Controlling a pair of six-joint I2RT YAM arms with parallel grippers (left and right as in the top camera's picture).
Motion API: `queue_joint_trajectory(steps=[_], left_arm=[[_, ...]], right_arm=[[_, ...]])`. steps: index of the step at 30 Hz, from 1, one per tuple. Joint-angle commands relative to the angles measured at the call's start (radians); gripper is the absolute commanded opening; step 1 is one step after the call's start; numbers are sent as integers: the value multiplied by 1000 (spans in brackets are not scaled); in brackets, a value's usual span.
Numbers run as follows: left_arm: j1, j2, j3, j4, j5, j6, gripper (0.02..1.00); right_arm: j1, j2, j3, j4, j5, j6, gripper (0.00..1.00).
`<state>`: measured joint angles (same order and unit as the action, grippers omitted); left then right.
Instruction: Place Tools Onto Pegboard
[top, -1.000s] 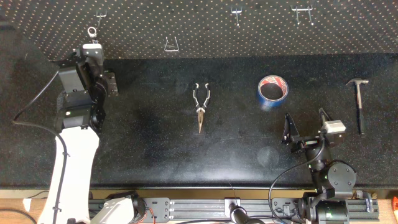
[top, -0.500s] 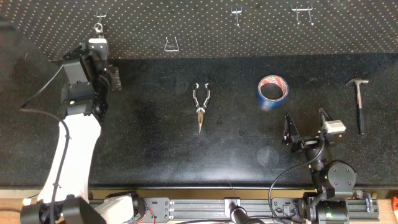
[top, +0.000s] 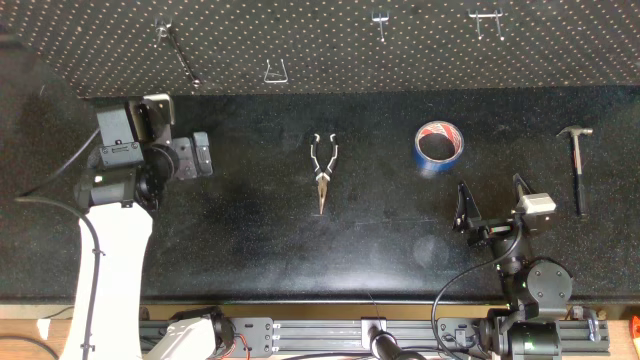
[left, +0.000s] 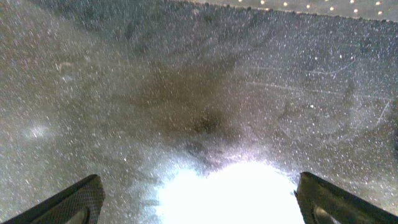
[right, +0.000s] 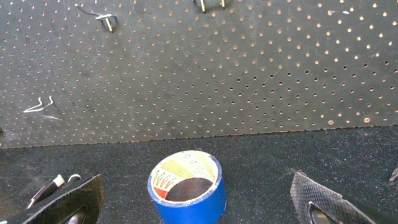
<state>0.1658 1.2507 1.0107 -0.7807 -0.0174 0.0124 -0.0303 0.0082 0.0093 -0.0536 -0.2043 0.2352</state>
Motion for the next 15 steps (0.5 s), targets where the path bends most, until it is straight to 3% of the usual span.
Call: queue_joint_trajectory(steps=[1,4,6,8,15], left_arm=[[-143,-8,13,-231,-86,-298,998],[-447,-5,13,-302,-211,-597,996],[-623,78,21,-303,-211,-776,996],[-753,249,103,-305,-212,-825,998],[-785,658,512,-300,-110,-758,996]], right_arm=[[8,-7,-5,-2,2,15,978],[8,-7,-5,-2,2,15,978],[8,-7,-5,-2,2,15,978],[8,-7,-5,-2,2,15,978],[8,-7,-5,-2,2,15,978]])
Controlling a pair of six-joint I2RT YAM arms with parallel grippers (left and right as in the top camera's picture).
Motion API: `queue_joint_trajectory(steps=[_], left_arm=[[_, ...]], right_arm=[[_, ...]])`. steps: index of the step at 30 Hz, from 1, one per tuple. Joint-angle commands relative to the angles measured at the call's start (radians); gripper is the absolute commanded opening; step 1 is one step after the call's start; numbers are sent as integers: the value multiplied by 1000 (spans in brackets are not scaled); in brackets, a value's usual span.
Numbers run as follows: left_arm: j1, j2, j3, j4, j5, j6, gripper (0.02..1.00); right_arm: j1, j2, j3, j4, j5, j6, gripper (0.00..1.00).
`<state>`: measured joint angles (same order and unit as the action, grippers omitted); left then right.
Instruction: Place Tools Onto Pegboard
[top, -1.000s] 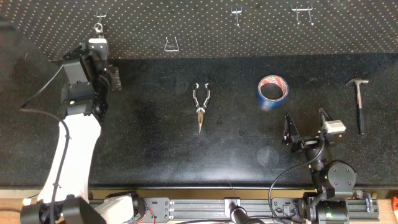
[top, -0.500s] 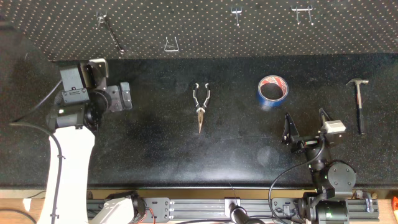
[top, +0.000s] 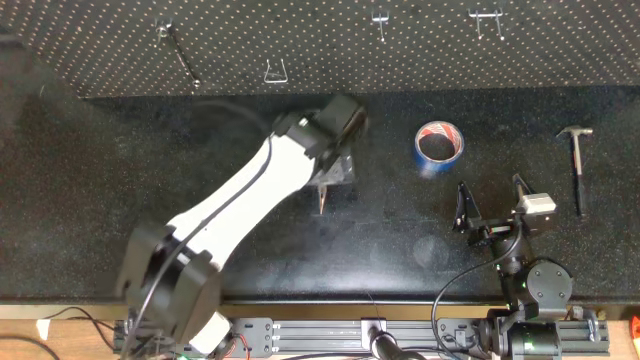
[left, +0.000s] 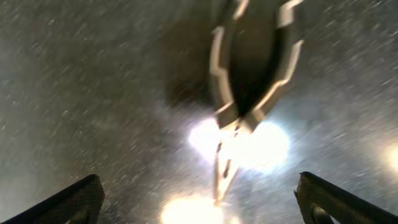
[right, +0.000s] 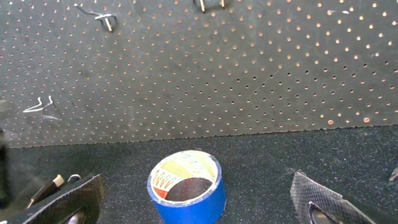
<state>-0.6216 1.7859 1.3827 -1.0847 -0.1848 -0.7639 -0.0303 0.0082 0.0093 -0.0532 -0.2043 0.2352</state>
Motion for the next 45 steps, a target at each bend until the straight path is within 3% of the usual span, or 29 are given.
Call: queue_joint_trajectory(steps=[1,5,9,12,20,45], left_arm=[[10,150,153,30,91,12,996],[66,193,154,77,119,-20,996],[88,225,155,110,98,21,996],[92,264,155,124,136,139,996],[146,289,154,157,198,197,996],[143,347,155,158,187,219,996]], right_arm=[[8,-7,-5,-3,2,15,978],[8,-7,-5,-3,2,15,978],[8,-7,-5,-2,2,15,978],[8,-7,-5,-3,2,15,978],[8,-7,-5,-3,2,15,978],[8,-7,-5,-2,2,15,978]])
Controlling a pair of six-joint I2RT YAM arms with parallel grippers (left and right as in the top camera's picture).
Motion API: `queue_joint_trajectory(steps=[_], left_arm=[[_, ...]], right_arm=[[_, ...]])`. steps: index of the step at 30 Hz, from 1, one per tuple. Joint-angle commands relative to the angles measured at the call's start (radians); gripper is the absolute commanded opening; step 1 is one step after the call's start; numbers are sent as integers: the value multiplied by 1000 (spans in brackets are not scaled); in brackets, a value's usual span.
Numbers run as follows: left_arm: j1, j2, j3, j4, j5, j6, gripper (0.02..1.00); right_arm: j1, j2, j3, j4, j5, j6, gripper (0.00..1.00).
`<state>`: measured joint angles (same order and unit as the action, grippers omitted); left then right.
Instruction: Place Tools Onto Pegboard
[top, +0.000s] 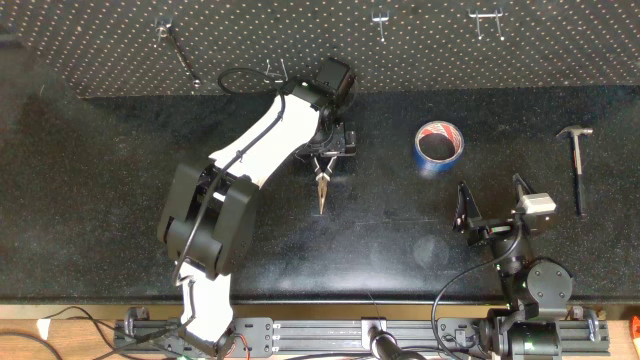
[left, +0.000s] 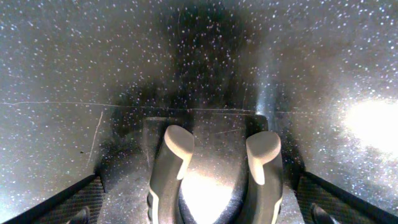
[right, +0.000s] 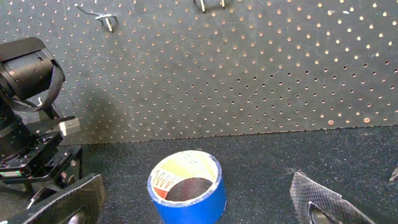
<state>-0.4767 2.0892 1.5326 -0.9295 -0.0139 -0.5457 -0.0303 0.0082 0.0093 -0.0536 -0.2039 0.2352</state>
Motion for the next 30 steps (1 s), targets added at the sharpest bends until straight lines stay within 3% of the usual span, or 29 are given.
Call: queue_joint_trajectory(steps=[1,9,14,17,22,30], left_arm=[[-2,44,5,3,20,1,996],[-2,44,5,2,24,1,998],[-2,44,5,2,26,1,704],[-2,44,5,2,26,1,619],[-2,44,5,3,26,1,544],[-2,44,5,3,26,2,520]], right_arm=[[8,-7,-5,-2,2,15,978],[8,-7,-5,-2,2,15,978],[8,-7,-5,-2,2,15,978],[8,-7,-5,-2,2,15,978],[8,-7,-5,-2,2,15,978],[8,-7,-5,-2,2,15,978]])
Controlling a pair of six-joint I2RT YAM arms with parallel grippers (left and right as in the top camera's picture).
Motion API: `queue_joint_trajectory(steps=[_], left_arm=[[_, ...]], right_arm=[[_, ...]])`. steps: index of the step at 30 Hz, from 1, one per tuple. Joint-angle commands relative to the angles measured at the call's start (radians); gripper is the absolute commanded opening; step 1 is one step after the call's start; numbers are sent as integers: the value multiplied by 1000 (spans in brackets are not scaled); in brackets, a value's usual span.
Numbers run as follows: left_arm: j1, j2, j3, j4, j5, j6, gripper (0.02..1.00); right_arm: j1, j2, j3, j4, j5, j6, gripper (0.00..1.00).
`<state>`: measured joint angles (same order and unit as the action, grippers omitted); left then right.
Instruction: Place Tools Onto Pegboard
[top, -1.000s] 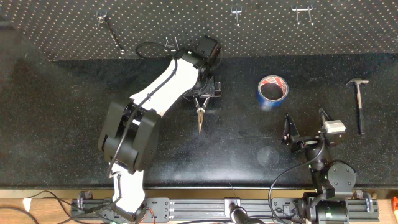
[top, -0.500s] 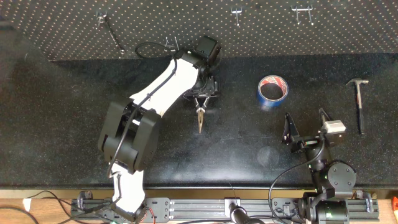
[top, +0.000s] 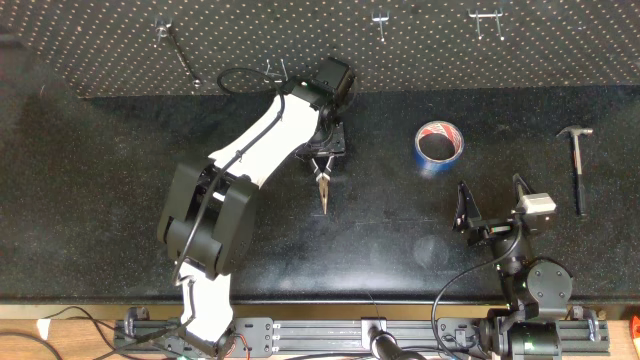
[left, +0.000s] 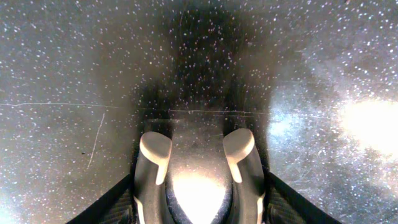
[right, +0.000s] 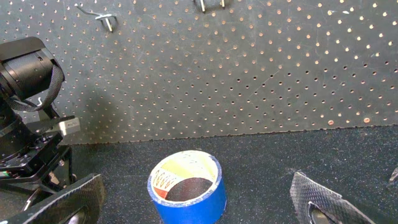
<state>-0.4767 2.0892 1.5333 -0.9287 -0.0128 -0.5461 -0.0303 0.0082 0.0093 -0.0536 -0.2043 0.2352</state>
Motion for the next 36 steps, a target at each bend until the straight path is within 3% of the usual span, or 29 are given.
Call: queue_joint_trajectory(steps=[1,8,9,11,12,19,26,28,29,32,36], left_arm=[[-2,44,4,2,25,2,500],[-2,44,4,2,24,5,439],[-2,44,4,2,24,5,371],[-2,44,4,0,25,5,56],[-2,44,4,-17,26,5,25],[-6,32,4,-51,37,27,29],[20,-493,-28,-137,-159,32,25],[46,-653,-134,-63,-251,32,27],[74,-765,-250,70,-266,85,27],[105,-900,-480,435,-265,206,29],[103,-809,-490,780,-265,325,25]], right_arm=[[8,-7,-5,-2,2,15,978],[8,-7,-5,-2,2,15,978],[8,-7,-5,-2,2,15,978],[8,-7,-5,-2,2,15,978],[8,-7,-5,-2,2,15,978],[8,-7,-5,-2,2,15,978],[8,-7,-5,-2,2,15,978],[8,-7,-5,-2,2,15,978],[8,-7,-5,-2,2,15,978],[8,-7,-5,-2,2,15,978],[8,-7,-5,-2,2,15,978]])
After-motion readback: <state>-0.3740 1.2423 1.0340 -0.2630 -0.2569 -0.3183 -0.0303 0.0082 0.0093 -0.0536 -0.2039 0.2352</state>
